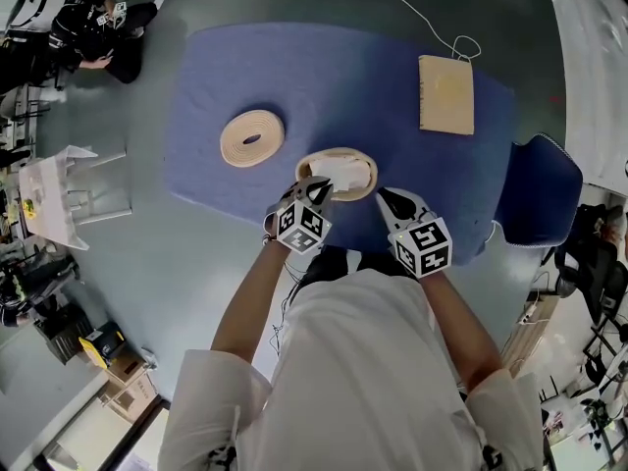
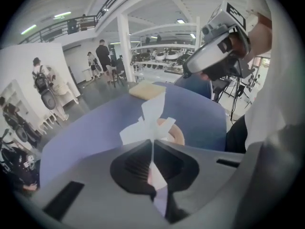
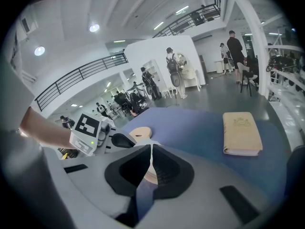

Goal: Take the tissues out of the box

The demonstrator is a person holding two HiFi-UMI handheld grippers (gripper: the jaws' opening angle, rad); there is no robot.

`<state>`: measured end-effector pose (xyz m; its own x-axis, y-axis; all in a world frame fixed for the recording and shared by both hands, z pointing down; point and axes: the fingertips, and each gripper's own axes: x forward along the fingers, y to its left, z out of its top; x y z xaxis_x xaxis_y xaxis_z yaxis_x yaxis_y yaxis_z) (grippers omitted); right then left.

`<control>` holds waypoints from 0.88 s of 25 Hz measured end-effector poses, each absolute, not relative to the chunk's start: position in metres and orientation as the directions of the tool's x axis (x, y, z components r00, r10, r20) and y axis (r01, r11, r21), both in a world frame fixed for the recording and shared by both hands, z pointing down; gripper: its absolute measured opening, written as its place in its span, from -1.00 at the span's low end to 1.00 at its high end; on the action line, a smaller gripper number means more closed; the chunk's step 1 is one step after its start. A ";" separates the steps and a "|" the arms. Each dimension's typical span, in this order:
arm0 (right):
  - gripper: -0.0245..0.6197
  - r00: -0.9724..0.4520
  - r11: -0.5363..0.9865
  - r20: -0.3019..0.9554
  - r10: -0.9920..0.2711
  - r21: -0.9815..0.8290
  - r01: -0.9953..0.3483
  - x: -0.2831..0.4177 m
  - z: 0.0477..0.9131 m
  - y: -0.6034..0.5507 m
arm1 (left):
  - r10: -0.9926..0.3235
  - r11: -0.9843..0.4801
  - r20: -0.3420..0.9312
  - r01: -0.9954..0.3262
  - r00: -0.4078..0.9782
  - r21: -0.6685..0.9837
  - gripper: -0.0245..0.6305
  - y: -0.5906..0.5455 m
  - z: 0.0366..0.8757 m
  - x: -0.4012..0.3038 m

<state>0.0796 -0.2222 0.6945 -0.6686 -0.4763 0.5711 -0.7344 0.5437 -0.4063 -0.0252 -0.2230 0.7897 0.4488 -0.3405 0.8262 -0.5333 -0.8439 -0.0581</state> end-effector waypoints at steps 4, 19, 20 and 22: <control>-0.81 -0.660 0.541 0.564 -0.496 -0.394 -0.743 0.080 0.683 -0.222 | -0.390 -0.805 0.799 -0.590 0.458 -0.054 -0.88 -0.220 0.769 -0.037; -0.81 -0.657 0.587 0.491 -0.572 -0.314 -0.746 0.060 0.619 -0.214 | -0.644 -0.645 0.598 -0.760 0.477 -0.088 -0.88 -0.210 0.646 -0.086; -0.81 -0.657 0.591 0.482 -0.580 -0.305 -0.747 0.060 0.612 -0.214 | -0.656 -0.637 0.588 -0.765 0.474 -0.095 -0.88 -0.209 0.638 -0.090; -0.81 -0.655 0.597 0.462 -0.598 -0.288 -0.749 0.059 0.597 -0.215 | -0.680 -0.623 0.569 -0.774 0.463 -0.114 -0.88 -0.207 0.622 -0.099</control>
